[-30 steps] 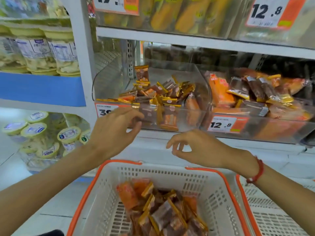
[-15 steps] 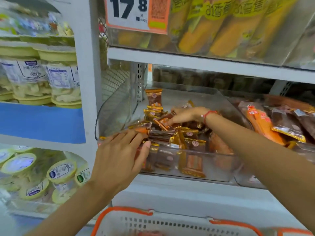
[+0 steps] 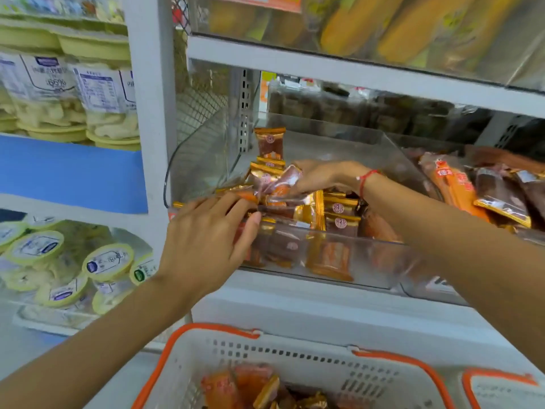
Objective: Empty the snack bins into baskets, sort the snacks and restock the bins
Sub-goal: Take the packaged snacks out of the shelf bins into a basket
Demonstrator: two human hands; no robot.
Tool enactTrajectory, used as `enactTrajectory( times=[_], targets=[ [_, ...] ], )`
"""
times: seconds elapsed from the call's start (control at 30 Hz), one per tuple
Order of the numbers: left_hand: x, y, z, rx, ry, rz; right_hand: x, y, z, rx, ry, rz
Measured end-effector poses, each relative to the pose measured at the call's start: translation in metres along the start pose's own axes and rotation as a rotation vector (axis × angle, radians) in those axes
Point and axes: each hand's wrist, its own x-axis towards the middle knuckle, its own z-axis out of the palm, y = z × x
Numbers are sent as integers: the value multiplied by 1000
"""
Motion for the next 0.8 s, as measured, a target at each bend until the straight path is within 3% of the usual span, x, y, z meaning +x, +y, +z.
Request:
enactTrajectory(
  times=[0.07, 0.2, 0.47, 0.67, 0.73, 0.8],
  targets=[
    [-1, 1, -1, -2, 8, 4, -15, 3, 0, 13, 126, -21],
    [-3, 1, -3, -19, -25, -3, -57, 16, 10, 108, 535, -71],
    [-4, 0, -7, -3, -149, -55, -170, -4, 19, 146, 902, -289],
    [-16, 4, -30, -41, -151, -52, -249, -21, 30, 204, 946, -471],
    [-18, 3, -34, -52, -207, -42, -262, -21, 42, 260, 871, -491],
    [-19, 3, -35, -50, -232, -38, -265, -17, 60, 340, 679, -425]
  ],
)
